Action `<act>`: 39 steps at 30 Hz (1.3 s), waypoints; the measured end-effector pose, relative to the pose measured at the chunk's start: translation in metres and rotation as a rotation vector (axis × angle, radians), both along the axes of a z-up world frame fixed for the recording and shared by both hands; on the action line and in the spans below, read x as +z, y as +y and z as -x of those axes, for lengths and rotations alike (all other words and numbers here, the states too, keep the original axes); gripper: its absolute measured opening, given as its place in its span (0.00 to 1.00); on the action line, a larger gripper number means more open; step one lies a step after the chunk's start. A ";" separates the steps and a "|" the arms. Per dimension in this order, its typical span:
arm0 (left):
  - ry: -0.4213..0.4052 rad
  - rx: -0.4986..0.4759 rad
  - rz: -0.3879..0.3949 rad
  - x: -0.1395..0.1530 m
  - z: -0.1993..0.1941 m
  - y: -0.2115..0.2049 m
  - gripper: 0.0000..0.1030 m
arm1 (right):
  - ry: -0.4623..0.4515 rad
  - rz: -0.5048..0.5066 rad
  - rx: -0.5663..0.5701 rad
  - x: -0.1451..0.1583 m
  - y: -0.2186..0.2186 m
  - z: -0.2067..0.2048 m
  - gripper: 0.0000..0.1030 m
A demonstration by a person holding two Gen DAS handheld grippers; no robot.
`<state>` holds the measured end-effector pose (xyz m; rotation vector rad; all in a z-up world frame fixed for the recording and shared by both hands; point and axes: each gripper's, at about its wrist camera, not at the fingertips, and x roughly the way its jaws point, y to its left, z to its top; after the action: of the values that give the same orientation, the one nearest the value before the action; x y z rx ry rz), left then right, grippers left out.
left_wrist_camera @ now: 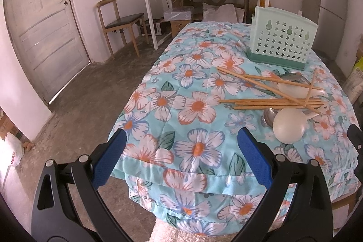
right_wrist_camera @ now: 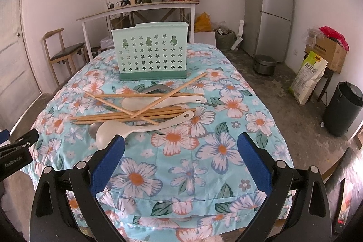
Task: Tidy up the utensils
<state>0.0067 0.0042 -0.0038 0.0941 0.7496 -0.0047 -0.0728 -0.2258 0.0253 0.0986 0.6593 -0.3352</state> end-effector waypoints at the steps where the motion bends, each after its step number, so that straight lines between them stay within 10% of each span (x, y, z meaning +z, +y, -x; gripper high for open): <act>1: 0.002 0.003 -0.003 -0.001 -0.001 0.000 0.92 | 0.005 -0.001 0.004 -0.001 0.001 -0.002 0.94; 25: 0.100 0.026 -0.058 -0.032 -0.038 -0.014 0.92 | 0.165 -0.093 0.079 -0.043 -0.007 -0.037 0.94; 39: 0.019 -0.087 0.068 -0.030 -0.064 -0.037 0.92 | 0.225 -0.154 0.063 -0.070 -0.038 -0.064 0.94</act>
<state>0.0706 -0.0328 -0.0338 0.0622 0.7634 -0.1136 -0.0092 -0.2634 -0.0443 0.1890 0.9094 -0.2360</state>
